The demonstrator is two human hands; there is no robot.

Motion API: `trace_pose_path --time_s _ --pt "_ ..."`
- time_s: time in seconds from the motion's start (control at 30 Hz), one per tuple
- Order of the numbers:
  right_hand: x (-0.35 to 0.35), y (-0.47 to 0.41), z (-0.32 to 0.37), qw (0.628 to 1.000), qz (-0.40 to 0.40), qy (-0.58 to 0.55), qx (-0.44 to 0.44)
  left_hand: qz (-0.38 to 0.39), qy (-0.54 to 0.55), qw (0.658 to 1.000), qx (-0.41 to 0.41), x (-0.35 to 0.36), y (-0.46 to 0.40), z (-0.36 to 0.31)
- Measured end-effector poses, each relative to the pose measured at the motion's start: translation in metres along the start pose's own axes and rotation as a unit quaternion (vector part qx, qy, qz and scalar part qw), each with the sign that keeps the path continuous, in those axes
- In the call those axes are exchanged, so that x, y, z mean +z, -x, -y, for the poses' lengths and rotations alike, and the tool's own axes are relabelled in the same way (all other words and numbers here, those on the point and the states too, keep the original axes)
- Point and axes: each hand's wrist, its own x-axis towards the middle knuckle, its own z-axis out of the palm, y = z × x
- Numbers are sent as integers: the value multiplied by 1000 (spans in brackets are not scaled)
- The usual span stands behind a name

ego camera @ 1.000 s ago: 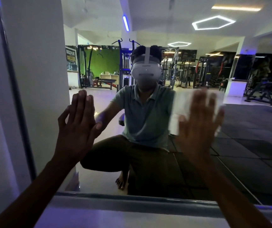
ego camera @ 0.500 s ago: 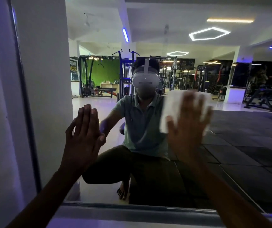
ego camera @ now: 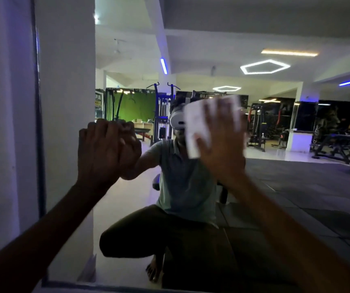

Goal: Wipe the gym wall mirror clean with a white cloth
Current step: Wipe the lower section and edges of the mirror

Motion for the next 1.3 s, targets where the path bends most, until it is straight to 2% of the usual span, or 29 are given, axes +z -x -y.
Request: trace_pose_path --time_s 0.07,0.13,0.17,0.2,0.23,0.33,0.4,0.47,0.53,0.63,0.7,0.77,0.8,0.83,0.93,1.0,1.07,1.13,1.2,1.27,1.3 --pt "-14 -26 -46 991 -29 38 122 -38 -19 999 32 5 -19 -2" --pt "-20 -49 -46 970 -52 39 234 -11 -67 996 56 19 -25 2" --pt "-21 -59 -26 963 -65 33 261 16 -72 996 48 29 -23 6" --pt "-18 -65 -1 965 -72 31 250 39 -64 997 33 37 -18 9" --pt "-13 -69 26 978 -63 26 199 49 -58 997 22 43 -14 13" --pt "5 -77 86 1000 0 20 -3 61 -61 995 44 44 -12 21" --pt "5 -87 87 995 19 34 -94 64 -58 994 67 40 -14 27" --pt "0 -94 54 989 21 48 -137 72 -57 993 74 36 -16 31" --pt "-8 -89 4 995 13 51 -84 83 -45 993 73 34 -16 34" --pt "-22 -69 -66 994 -19 68 78 98 -24 993 67 33 -14 34" --pt "-23 -60 -64 976 -37 55 210 102 -15 993 54 33 -13 29" --pt "-16 -51 -17 950 -58 34 306 99 -4 994 37 34 -13 24" --pt "-10 -43 16 954 -55 25 294 97 -3 995 27 33 -13 23" --pt "-3 -29 48 969 -39 11 244 96 -2 995 21 32 -12 21" --pt "17 9 109 999 36 -14 31 88 -19 995 38 27 -2 21" --pt "17 15 93 998 52 -10 -37 88 -28 995 46 25 12 25" --pt "11 20 53 997 54 0 -56 94 -32 995 32 22 30 25" --pt "2 39 -2 999 46 22 -12 98 -16 995 7 20 51 16" --pt "-6 71 -49 993 23 41 107 111 6 994 -15 20 76 4" --pt "-4 103 -48 962 -7 37 269 131 17 991 -33 23 101 -7" --pt "1 114 -29 946 -14 33 322 141 18 989 -37 24 111 -10"
